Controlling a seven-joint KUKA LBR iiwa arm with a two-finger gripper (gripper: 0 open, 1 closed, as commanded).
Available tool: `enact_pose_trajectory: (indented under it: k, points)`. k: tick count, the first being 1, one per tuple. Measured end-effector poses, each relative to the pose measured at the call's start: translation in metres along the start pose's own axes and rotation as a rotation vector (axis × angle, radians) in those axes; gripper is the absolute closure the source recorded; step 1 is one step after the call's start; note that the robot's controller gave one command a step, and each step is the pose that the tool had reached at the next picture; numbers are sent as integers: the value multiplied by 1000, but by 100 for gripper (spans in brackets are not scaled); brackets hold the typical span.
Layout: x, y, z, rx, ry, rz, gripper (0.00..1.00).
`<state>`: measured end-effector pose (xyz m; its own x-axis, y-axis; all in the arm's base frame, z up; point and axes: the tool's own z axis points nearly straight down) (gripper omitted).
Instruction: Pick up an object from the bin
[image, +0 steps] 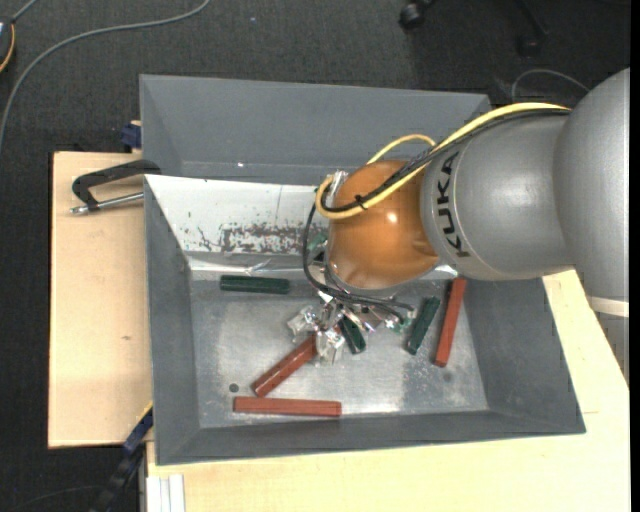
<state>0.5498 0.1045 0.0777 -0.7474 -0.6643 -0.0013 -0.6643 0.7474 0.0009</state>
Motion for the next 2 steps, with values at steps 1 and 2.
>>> enact_pose_trajectory:
  k: [1,2]
  points:
    - [31,-12,6,0,3,-9,100]
    - [29,-11,6,0,0,-11,0]
